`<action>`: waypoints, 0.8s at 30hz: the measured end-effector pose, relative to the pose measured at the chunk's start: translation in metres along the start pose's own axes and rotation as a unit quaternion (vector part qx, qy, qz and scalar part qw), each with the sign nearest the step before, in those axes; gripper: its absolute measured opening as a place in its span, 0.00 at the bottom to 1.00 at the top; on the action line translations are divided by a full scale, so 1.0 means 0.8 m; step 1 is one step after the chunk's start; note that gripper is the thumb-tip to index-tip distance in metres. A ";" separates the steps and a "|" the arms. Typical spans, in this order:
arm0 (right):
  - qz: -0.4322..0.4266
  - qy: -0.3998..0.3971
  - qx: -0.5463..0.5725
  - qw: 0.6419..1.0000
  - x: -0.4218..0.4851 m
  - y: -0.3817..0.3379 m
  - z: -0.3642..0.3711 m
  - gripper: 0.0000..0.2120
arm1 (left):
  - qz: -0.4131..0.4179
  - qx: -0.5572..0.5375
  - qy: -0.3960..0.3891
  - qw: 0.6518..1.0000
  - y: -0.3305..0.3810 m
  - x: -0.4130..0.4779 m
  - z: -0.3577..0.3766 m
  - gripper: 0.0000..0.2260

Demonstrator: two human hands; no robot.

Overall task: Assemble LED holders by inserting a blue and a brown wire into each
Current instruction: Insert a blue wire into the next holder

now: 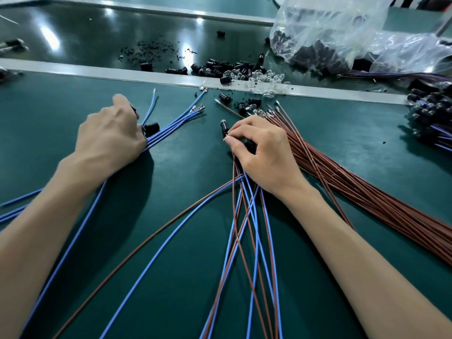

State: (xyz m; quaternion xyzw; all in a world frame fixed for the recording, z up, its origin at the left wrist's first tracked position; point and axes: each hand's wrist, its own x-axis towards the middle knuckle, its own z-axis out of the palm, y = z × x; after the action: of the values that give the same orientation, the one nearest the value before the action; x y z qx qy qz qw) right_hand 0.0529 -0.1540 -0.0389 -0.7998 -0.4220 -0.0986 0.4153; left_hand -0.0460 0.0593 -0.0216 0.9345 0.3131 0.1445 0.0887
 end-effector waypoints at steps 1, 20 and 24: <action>-0.002 0.004 0.002 1.000 0.000 -0.001 0.000 0.05 | 0.019 -0.025 0.011 0.999 0.002 -0.001 -0.001 0.07; 0.096 0.067 0.163 0.980 0.000 -0.006 -0.012 0.12 | 0.263 -0.407 -0.126 0.866 0.075 -0.057 0.005 0.14; 0.192 0.205 0.217 0.935 0.008 0.003 -0.016 0.14 | 0.239 -0.446 -0.184 0.843 0.060 -0.049 0.000 0.14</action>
State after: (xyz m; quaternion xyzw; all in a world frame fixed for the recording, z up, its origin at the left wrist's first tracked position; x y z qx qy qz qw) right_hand 0.0611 -0.1605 -0.0292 -0.7182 -0.1775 -0.0851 0.6674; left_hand -0.0491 -0.0020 -0.0177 0.8496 -0.0405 0.1105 0.5141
